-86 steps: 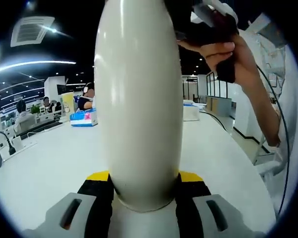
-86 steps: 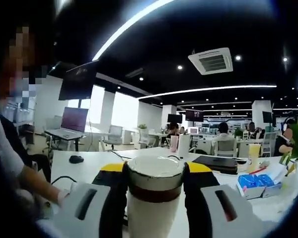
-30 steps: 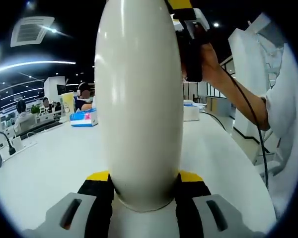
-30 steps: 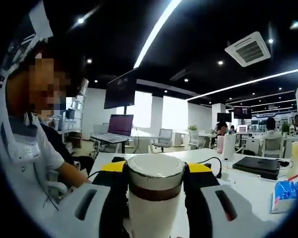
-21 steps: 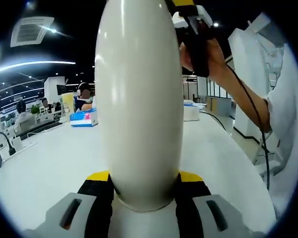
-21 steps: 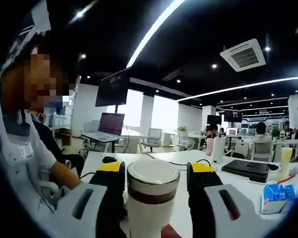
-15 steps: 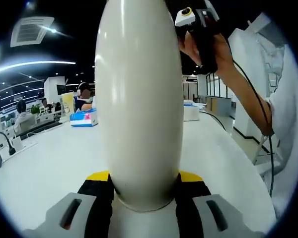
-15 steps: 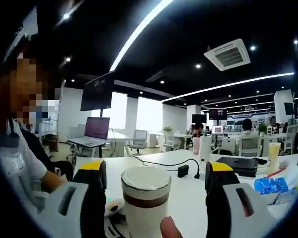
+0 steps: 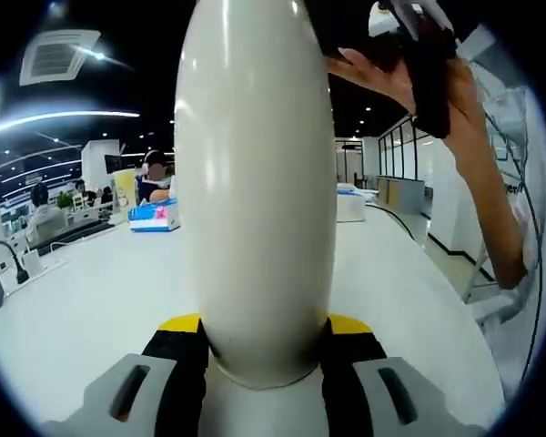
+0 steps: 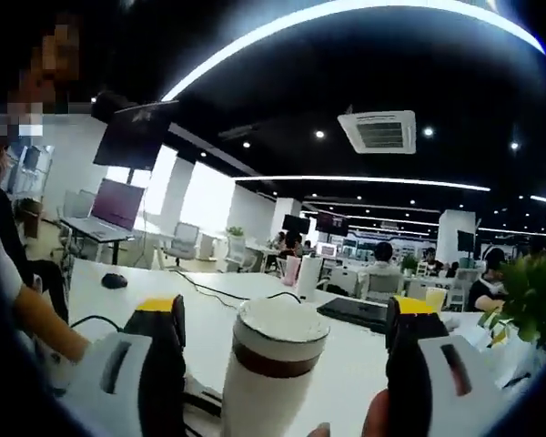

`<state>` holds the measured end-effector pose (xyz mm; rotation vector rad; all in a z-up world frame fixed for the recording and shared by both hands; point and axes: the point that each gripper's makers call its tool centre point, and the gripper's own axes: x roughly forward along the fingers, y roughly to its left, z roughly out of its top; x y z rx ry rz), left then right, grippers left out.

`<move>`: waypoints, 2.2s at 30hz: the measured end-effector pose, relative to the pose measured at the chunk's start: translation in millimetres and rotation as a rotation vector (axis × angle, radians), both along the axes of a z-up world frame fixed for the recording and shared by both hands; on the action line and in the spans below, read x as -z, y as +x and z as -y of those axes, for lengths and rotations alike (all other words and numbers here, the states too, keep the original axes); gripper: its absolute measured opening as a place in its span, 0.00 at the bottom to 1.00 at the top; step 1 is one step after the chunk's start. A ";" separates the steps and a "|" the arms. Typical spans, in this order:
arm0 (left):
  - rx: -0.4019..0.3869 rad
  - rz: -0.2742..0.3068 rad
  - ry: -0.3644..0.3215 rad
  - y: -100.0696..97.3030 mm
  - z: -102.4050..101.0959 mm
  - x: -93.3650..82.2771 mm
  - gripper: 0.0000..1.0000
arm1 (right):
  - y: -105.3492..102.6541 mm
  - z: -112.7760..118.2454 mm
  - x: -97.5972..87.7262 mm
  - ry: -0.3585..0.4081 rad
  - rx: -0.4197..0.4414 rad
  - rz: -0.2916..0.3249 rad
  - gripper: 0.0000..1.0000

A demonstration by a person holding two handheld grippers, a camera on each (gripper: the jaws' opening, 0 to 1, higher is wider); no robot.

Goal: Grasp the water cup twist off the cup lid place the cup lid on the table

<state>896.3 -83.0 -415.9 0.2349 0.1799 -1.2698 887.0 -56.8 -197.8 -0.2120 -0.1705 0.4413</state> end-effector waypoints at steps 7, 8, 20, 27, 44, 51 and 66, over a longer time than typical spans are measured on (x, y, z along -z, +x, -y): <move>-0.003 -0.004 0.003 0.2 -0.4 0.7 0.50 | -4.5 -18.0 1.3 -0.082 0.034 0.037 0.85; -0.003 -0.004 0.002 0.3 -0.4 0.7 0.50 | -5.7 -18.8 -0.3 -0.085 0.042 0.048 0.84; -0.004 -0.007 0.004 0.2 0.1 0.6 0.50 | -3.7 -12.7 3.3 -0.056 0.119 0.039 0.78; -0.004 -0.007 0.004 0.2 0.3 0.3 0.50 | 0.3 -9.8 6.5 -0.036 0.132 0.019 0.81; -0.004 -0.008 0.004 0.7 0.0 0.2 0.50 | -4.4 2.3 -2.7 -0.021 0.188 0.051 0.68; -0.004 -0.008 0.004 0.5 -0.1 0.3 0.50 | 3.2 3.3 8.3 0.035 0.180 -0.018 0.65; -0.003 -0.006 0.003 -0.1 -0.2 -0.1 0.50 | 6.8 11.3 9.3 0.089 0.179 -0.050 0.50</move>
